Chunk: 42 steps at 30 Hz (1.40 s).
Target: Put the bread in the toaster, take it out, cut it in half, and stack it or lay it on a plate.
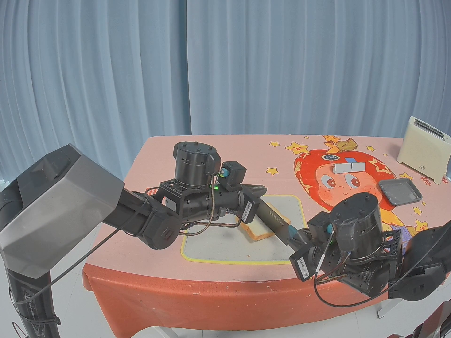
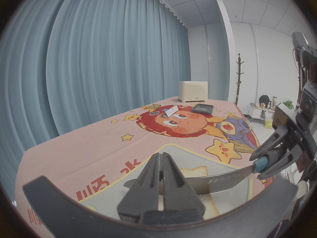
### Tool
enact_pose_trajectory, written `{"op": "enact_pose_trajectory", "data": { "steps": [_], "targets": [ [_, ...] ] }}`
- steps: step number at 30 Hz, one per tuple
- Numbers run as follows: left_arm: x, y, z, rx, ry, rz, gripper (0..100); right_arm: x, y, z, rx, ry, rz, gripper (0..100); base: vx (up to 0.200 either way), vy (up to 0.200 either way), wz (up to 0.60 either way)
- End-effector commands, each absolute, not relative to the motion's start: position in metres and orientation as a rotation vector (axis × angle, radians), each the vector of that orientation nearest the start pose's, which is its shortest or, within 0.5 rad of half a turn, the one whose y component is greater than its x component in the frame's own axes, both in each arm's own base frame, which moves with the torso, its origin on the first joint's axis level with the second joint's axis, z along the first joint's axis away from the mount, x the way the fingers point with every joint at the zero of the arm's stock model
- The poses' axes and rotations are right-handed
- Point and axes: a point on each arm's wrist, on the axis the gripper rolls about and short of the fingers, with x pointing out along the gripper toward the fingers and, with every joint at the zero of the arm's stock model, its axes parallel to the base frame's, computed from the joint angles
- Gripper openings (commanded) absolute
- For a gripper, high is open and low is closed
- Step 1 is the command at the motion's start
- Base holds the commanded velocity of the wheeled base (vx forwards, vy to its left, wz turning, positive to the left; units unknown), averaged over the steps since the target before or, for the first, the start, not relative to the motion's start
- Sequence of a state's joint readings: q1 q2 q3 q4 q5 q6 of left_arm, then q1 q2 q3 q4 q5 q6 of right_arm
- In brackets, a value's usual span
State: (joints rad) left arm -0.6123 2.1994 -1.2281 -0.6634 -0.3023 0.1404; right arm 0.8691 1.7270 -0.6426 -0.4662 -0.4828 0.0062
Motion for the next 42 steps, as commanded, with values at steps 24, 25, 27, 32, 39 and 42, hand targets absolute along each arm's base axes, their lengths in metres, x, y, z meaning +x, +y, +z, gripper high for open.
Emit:
{"op": "enact_pose_trajectory", "data": {
  "steps": [24, 25, 27, 32, 39, 42],
  "targets": [
    [0.355, -0.258, 0.113, 0.171, 0.226, -0.93, 0, 0.188, 0.205, 0.118, -0.386, 0.487, 0.36, 0, 0.0, 0.0, 0.0],
    [0.355, -0.258, 0.113, 0.171, 0.226, -0.93, 0, 0.188, 0.205, 0.118, -0.386, 0.487, 0.36, 0, 0.0, 0.0, 0.0],
    [0.358, -0.255, 0.107, 0.173, 0.237, -0.921, 0, 0.188, 0.206, 0.12, -0.375, 0.473, 0.361, 0, 0.0, 0.0, 0.0],
    [0.362, -0.252, 0.102, 0.173, 0.249, -0.909, 0, 0.19, 0.208, 0.121, -0.36, 0.451, 0.361, 0, 0.0, 0.0, 0.0],
    [0.362, -0.253, 0.097, 0.175, 0.262, -0.911, 0, 0.192, 0.207, 0.117, -0.369, 0.467, 0.353, 0, 0.0, 0.0, 0.0],
    [0.361, -0.253, 0.098, 0.173, 0.261, -0.912, 0, 0.192, 0.206, 0.115, -0.374, 0.475, 0.349, 0, 0.0, 0.0, 0.0]
  ]
}}
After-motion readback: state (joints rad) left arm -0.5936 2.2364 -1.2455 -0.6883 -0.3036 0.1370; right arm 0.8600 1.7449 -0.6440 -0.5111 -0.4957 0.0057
